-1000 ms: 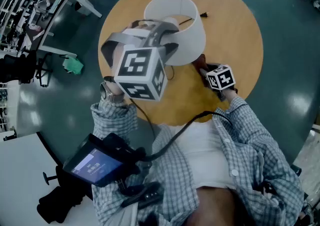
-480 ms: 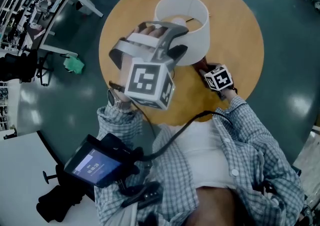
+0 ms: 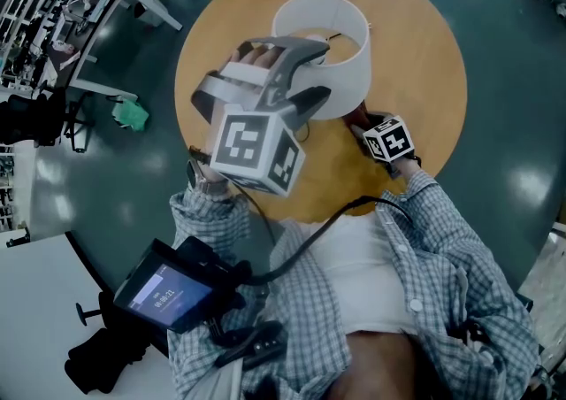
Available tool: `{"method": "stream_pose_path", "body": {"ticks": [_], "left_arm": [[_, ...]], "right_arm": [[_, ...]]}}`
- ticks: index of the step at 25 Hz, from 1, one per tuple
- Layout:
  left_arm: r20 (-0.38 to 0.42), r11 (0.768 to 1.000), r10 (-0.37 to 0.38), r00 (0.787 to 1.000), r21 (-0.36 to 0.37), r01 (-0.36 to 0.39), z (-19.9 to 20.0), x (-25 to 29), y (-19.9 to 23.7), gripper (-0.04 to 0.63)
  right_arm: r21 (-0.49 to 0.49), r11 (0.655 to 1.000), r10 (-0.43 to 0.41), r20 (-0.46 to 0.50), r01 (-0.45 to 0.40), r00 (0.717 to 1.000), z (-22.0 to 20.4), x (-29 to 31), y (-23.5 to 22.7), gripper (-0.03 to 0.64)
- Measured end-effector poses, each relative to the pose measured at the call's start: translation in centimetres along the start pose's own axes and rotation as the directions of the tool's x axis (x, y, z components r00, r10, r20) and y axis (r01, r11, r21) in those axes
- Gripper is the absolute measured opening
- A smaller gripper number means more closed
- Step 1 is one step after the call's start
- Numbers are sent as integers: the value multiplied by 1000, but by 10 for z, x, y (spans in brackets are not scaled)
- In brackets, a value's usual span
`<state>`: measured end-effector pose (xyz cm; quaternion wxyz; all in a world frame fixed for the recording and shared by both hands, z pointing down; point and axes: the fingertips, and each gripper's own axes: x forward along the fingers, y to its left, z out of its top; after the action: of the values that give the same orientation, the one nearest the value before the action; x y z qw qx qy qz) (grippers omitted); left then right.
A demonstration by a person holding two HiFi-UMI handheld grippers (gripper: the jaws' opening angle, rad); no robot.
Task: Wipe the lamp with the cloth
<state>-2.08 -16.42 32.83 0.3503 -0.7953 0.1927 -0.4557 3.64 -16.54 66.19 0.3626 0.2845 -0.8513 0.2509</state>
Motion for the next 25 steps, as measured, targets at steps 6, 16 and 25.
{"method": "stream_pose_path", "body": {"ticks": [6,16,25], "left_arm": [[12,999,-24,1000,-29,24,0,-6,-12,343],[168,963,83,982,-267,-35,6,-31,-11,353],[199,778,345,917,-607,-161,-35,-65,-26,67]], "right_arm": [[15,1000,15,24,-15,1000,5,-8,11,315],[45,999,-1,91,-3,996,10,-23,-2,326],[156,988,-75,353,20,933,38,-75,-25,92]]}}
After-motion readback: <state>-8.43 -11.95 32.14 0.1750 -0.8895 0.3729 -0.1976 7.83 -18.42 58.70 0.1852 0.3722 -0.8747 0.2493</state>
